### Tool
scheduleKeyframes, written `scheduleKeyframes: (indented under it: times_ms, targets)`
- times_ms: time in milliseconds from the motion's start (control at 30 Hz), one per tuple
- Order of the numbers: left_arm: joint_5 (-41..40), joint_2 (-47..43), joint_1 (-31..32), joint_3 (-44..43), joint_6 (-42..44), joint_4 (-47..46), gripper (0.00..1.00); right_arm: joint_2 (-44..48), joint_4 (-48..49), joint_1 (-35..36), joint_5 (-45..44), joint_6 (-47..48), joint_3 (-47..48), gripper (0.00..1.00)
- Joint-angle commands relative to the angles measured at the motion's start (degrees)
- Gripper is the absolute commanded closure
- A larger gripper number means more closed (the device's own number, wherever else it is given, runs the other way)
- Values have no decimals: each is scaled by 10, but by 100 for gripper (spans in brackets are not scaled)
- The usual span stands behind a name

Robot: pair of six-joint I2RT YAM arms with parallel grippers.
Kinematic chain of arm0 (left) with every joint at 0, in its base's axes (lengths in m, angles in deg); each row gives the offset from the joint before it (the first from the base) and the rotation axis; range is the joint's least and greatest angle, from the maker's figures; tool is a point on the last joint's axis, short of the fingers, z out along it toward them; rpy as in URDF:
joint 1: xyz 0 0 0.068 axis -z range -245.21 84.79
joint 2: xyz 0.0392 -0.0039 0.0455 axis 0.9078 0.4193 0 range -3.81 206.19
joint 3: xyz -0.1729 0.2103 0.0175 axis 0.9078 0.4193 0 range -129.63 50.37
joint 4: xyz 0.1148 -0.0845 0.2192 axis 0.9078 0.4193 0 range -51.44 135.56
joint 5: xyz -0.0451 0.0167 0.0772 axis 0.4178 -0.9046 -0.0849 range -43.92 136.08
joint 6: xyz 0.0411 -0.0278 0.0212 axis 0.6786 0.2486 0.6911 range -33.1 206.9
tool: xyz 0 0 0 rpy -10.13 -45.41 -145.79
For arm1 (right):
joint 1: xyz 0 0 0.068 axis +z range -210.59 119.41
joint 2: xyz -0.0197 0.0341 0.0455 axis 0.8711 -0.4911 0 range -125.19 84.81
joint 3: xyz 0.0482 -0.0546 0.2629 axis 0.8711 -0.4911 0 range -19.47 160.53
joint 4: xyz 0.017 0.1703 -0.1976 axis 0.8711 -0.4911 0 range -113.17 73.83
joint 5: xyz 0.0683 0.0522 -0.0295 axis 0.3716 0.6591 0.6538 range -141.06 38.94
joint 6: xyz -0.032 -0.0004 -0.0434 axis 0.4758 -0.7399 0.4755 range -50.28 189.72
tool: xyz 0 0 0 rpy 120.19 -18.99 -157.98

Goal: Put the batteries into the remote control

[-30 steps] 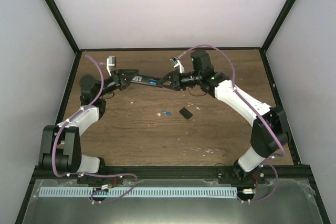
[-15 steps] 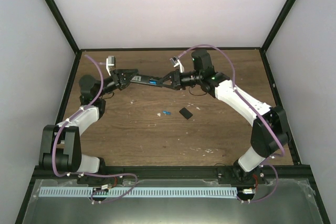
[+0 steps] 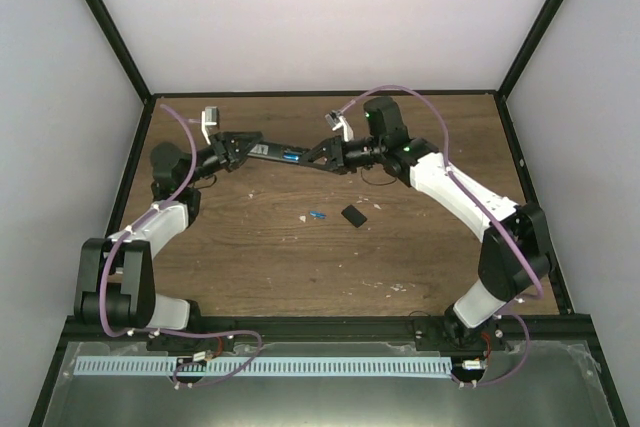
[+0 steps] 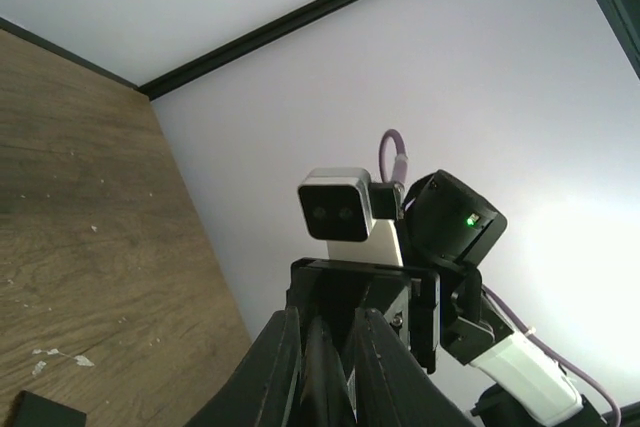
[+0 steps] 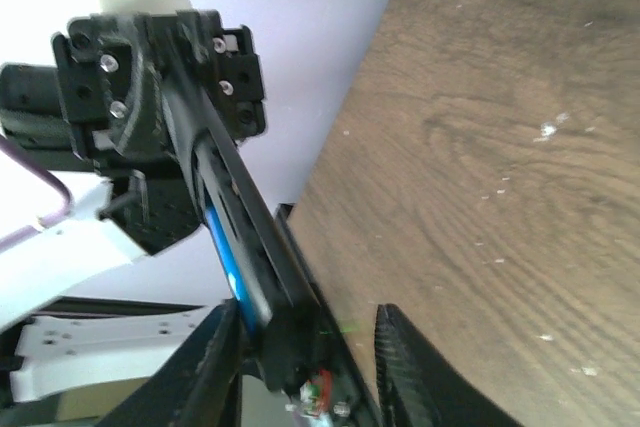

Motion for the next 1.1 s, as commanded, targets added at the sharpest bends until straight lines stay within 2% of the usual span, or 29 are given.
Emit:
scheduleKeyframes:
  times_ms: [0, 133, 233, 367, 500, 667, 1067]
  targets:
    - [1, -1, -20, -10, 28, 5, 100, 36, -97, -6, -80, 97, 35, 66]
    - [11, -20, -44, -18, 76, 71, 100, 65, -135, -9, -155, 160, 37, 59]
    - [16, -37, -55, -27, 138, 158, 100, 83, -153, -10, -214, 205, 29, 54]
    - [19, -54, -59, -24, 186, 236, 100, 91, -167, -11, -279, 260, 11, 51]
    - [35, -58, -66, -17, 226, 322, 100, 81, -176, -11, -311, 335, -12, 51]
    - [41, -75, -85, -20, 298, 455, 100, 47, -167, -10, -316, 409, -44, 61]
    - [36, -89, -94, -16, 337, 524, 100, -47, -83, 55, -380, 531, -104, 62]
